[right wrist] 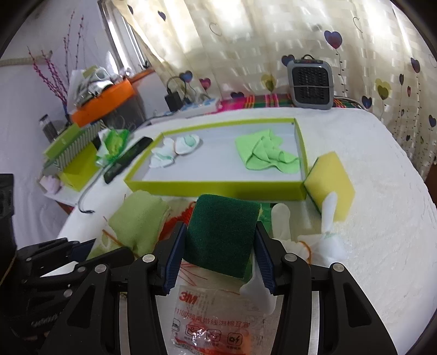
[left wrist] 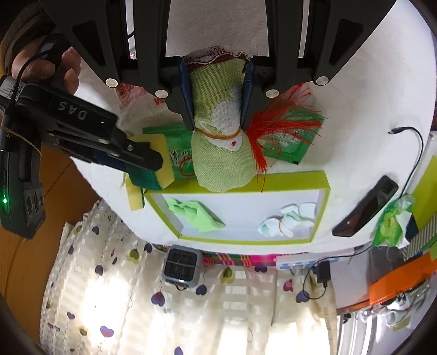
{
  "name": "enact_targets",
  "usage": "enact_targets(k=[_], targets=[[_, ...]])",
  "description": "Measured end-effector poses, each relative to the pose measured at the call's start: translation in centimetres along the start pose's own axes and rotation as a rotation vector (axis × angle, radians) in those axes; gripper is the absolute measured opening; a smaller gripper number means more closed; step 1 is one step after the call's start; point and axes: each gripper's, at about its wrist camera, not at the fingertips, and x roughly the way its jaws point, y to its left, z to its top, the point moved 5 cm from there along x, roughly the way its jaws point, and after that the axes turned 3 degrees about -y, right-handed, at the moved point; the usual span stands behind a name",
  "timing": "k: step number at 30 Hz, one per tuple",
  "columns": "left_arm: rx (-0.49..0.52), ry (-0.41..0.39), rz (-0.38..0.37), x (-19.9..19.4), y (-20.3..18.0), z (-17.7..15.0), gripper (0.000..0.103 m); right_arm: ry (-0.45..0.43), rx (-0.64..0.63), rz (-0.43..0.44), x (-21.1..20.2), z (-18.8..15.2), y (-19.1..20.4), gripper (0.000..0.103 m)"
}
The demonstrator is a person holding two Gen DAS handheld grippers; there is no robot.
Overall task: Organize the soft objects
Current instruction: 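Close the left gripper on the rabbit pouch while the right gripper grasps the green sponge, then lift the rabbit pouch with the left gripper while the right gripper lifts the sponge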
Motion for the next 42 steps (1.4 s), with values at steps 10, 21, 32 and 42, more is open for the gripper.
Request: enact_targets(k=[10, 21, 32, 42], targets=[[-0.013, -0.042, -0.026, -1.3, 0.5, 1.5, 0.03, -0.044, 0.071, 0.09, -1.8, 1.5, -0.7, 0.05], [-0.049, -0.065, -0.076, -1.8, 1.1, 2.4, 0.03, -0.104, 0.201, 0.277, -2.7, 2.5, -1.4, 0.05], [-0.042, -0.089, -0.113, -2.3, 0.6, 3.0, 0.03, -0.143, 0.372, 0.465, -3.7, 3.2, -3.1, 0.05], [-0.038, -0.08, -0.136, -1.9, -0.1, 2.8, 0.03, -0.085, 0.315, 0.348, -3.5, 2.2, -3.6, 0.051]])
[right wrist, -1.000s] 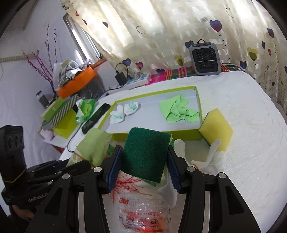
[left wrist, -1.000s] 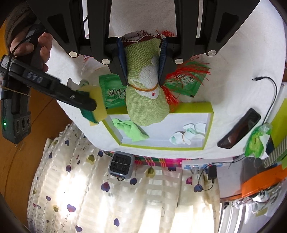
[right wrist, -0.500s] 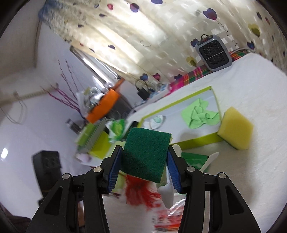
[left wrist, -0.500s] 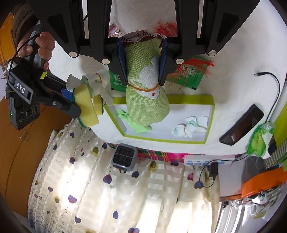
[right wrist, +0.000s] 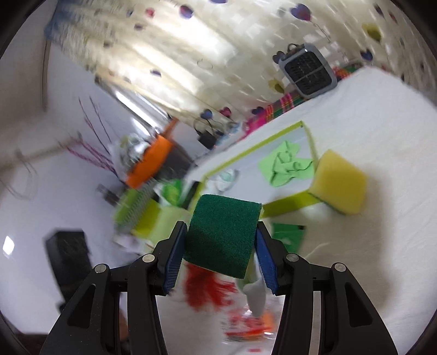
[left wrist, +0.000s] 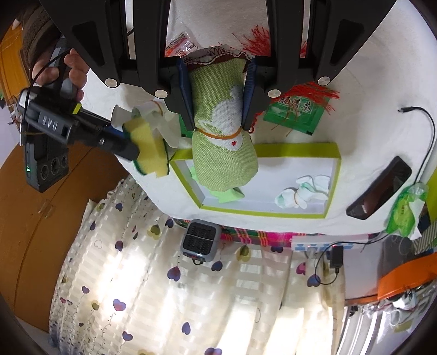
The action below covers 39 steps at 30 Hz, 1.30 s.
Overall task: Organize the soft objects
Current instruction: 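Lift the rabbit pouch with the left gripper while the right gripper lifts the sponge, then carry the rabbit pouch with the left gripper while the right gripper carries the sponge over the box lid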
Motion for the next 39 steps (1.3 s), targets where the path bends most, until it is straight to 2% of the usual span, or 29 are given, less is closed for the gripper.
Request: enact_targets(k=[3, 9, 12, 14, 17, 23, 25, 27, 29, 36, 39], targets=[[-0.002, 0.005, 0.004, 0.1, 0.1, -0.2, 0.03, 0.035, -0.137, -0.107, 0.6, -0.7, 1.0, 0.052], [-0.007, 0.004, 0.012, 0.1, 0.2, -0.2, 0.03, 0.045, -0.419, -0.32, 1.9, -2.1, 2.9, 0.052], [-0.004, 0.011, 0.005, 0.1, 0.2, -0.3, 0.03, 0.028, -0.506, -0.435, 1.7, -2.3, 2.8, 0.052], [0.002, 0.019, -0.008, 0.3, -0.1, -0.5, 0.03, 0.021, -0.53, -0.47, 1.0, -2.2, 2.3, 0.052], [0.012, 0.037, -0.021, 1.0, -0.8, -0.8, 0.03, 0.012, -0.538, -0.563, -0.3, -2.0, 0.8, 0.052], [0.031, 0.079, -0.04, 2.5, -2.0, -1.6, 0.03, 0.038, -0.453, -0.624, -3.1, -2.4, -3.0, 0.052], [0.037, 0.089, -0.04, 2.8, -2.2, -1.8, 0.03, 0.026, -0.403, -0.626, -4.2, -2.6, -4.1, 0.052], [0.039, 0.096, -0.035, 3.0, -2.3, -1.9, 0.03, 0.016, -0.315, -0.59, -5.2, -2.6, -5.5, 0.052], [0.044, 0.099, -0.028, 3.1, -2.3, -2.1, 0.03, 0.001, -0.259, -0.619, -6.2, -2.6, -6.9, 0.052], [0.061, 0.091, -0.019, 3.1, -2.4, -1.8, 0.03, -0.017, -0.221, -0.698, -8.3, -2.6, -8.7, 0.052], [0.078, 0.061, -0.02, 2.4, -2.6, -0.7, 0.03, -0.031, -0.215, -0.681, -8.7, -2.2, -8.4, 0.052]])
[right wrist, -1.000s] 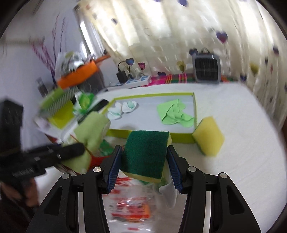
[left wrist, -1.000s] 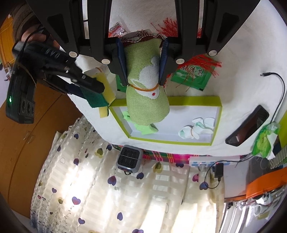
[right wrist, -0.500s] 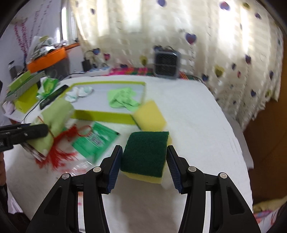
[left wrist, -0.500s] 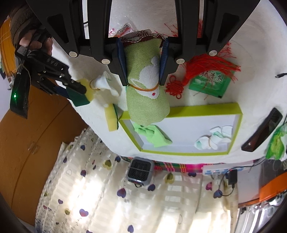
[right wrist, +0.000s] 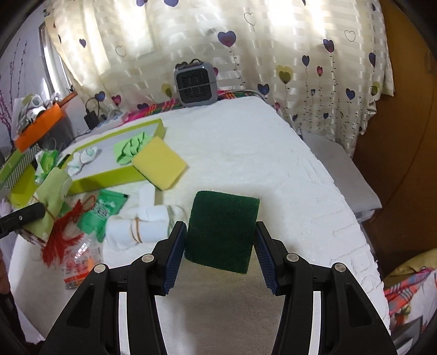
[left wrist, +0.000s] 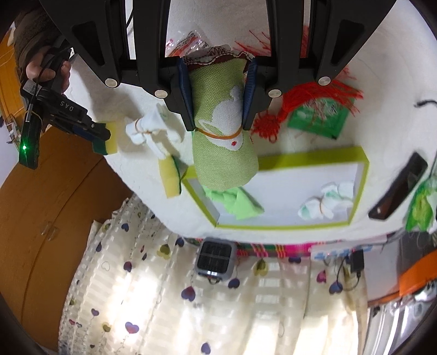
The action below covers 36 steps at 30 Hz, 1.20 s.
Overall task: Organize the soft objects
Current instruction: 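Carry the rabbit pouch with the left gripper while the right gripper carries the sponge over the box lid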
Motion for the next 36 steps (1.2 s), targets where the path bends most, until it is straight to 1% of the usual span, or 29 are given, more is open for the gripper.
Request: enact_targets(k=[3, 8, 13, 15, 18, 27, 36], targets=[[-0.005, -0.022, -0.017, -0.9, 0.0, 1.1, 0.03, -0.029, -0.009, 0.019, -0.5, 0.9, 0.5, 0.052], [-0.002, -0.061, -0.017, -2.1, 0.3, 2.8, 0.031, -0.075, -0.007, 0.068, -1.5, 2.1, 1.8, 0.052], [-0.036, -0.082, -0.064, -3.0, 0.7, 4.4, 0.031, -0.117, -0.014, 0.107, -2.5, 3.3, 3.2, 0.052], [-0.028, -0.103, -0.058, -3.4, 0.8, 4.9, 0.032, -0.13, -0.011, 0.135, -2.8, 3.7, 3.8, 0.052], [-0.034, -0.105, -0.064, -3.5, 1.2, 5.1, 0.032, -0.141, -0.019, 0.153, -3.0, 4.2, 4.7, 0.052], [-0.052, -0.077, -0.019, -2.1, 3.2, 5.4, 0.032, -0.131, -0.054, 0.201, -1.5, 5.7, 7.8, 0.052], [-0.078, -0.066, 0.035, -0.4, 6.3, 7.2, 0.032, -0.108, -0.087, 0.241, 0.8, 7.9, 10.7, 0.051]])
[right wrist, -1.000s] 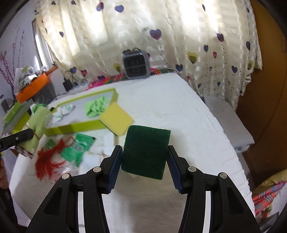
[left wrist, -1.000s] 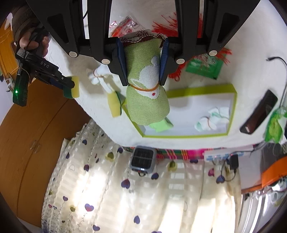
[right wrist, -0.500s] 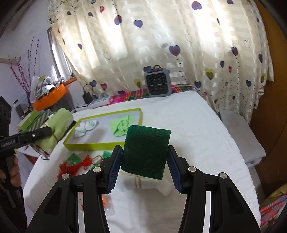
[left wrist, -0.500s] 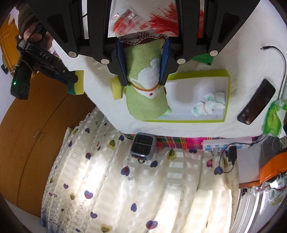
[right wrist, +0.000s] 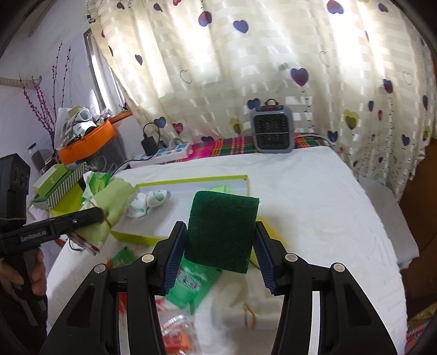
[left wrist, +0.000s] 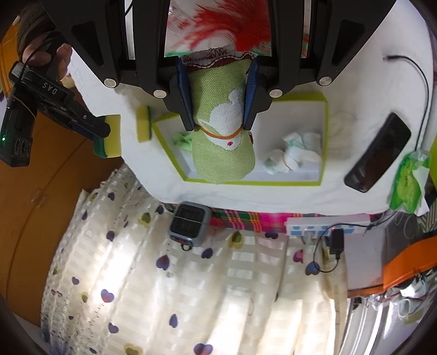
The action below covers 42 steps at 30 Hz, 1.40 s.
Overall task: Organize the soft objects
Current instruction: 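Carry the rabbit pouch with the left gripper while the right gripper carries the sponge over the box lid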
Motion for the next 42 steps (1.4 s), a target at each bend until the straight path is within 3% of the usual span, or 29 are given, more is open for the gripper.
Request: enact_targets(k=[22, 34, 42], targets=[[-0.028, 0.054, 0.049, 7.3, 4.2, 5.0, 0.032, 0.169, -0.03, -0.005, 11.2, 3.5, 0.8, 0.051], [-0.04, 0.117, 0.081, 11.1, 4.6, 4.3, 0.032, 0.233, -0.047, -0.038, 14.9, 3.4, 0.1, 0.051], [0.007, 0.136, 0.112, 13.2, 4.0, 3.5, 0.032, 0.273, -0.067, -0.047, 16.9, 2.4, 0.2, 0.051]])
